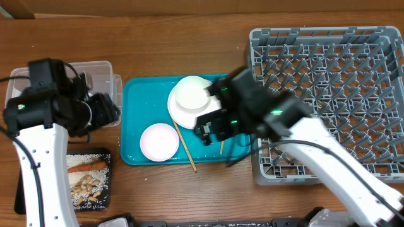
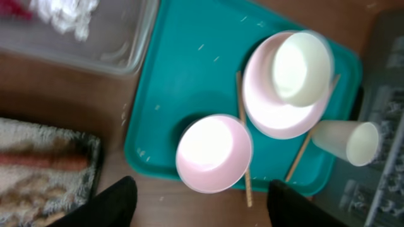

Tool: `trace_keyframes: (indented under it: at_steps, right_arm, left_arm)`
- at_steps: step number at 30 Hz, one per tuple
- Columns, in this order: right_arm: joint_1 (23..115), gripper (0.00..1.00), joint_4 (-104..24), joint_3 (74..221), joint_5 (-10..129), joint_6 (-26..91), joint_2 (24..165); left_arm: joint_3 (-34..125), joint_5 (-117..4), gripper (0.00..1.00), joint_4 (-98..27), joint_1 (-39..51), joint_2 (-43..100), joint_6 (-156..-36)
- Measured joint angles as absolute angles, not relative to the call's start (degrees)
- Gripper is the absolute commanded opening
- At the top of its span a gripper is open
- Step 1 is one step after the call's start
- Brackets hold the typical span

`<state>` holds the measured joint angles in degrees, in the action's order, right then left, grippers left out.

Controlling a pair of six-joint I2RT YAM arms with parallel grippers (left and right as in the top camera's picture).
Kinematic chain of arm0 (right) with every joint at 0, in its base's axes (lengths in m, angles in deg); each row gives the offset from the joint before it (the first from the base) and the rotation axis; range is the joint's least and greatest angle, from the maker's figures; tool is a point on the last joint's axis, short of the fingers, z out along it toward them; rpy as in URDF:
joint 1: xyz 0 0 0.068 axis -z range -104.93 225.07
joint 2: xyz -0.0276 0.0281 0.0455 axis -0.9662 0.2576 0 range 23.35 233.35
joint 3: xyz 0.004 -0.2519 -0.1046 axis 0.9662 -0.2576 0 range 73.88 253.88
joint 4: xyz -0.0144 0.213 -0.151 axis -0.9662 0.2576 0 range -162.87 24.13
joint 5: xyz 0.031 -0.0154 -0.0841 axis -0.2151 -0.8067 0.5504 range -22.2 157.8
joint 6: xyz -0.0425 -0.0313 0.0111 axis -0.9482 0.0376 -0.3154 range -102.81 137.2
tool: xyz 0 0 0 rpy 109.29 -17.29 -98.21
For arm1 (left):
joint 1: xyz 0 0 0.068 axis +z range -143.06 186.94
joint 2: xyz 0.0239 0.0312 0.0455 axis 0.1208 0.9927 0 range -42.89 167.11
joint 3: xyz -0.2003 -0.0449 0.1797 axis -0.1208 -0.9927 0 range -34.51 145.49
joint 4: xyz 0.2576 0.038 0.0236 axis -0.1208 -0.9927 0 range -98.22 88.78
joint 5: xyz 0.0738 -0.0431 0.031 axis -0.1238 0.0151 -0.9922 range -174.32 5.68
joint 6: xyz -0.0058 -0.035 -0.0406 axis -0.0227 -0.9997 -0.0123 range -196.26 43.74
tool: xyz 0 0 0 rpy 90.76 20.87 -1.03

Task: Sort waste into correct bins and load items into the dishwasher
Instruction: 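Reach the right gripper to the small pink bowl and grasp its rim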

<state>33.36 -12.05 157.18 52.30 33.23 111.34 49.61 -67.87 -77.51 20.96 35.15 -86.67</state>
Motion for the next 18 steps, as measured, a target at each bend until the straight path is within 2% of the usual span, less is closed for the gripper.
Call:
trace_keyframes:
  at_steps: [1, 4, 7, 8, 13, 17, 18]
  right_arm:
    - [31.8, 1.0, -13.4, 157.2, 52.7, 33.7, 113.0]
    - [28.0, 1.0, -17.1, 157.2, 53.5, 34.5, 117.5]
    - [25.1, 0.63, -20.6, 157.2, 53.8, 35.3, 122.1]
    - [24.5, 0.46, -21.3, 157.2, 53.8, 35.0, 123.5]
    - [23.4, 0.46, -24.4, 157.2, 57.4, 36.2, 130.5]
    - [23.4, 0.33, -27.2, 157.2, 61.5, 37.4, 132.0]
    - [23.4, 0.33, -28.0, 157.2, 62.1, 37.6, 131.9]
  left_arm:
    - [50.7, -66.5, 1.0, -76.6, 21.4, 35.1, -85.4]
    - [52.0, -64.7, 1.0, -75.7, 21.9, 35.1, -84.7]
    - [52.0, -65.2, 1.0, -76.0, 22.0, 35.1, -84.5]
    - [52.0, -65.7, 1.0, -76.3, 22.0, 35.1, -84.4]
    - [52.0, -68.3, 1.0, -76.4, 22.0, 35.1, -83.7]
    - [52.0, -68.9, 1.0, -76.4, 22.0, 35.1, -83.7]
    - [52.0, -69.0, 1.0, -76.4, 22.0, 35.1, -83.7]
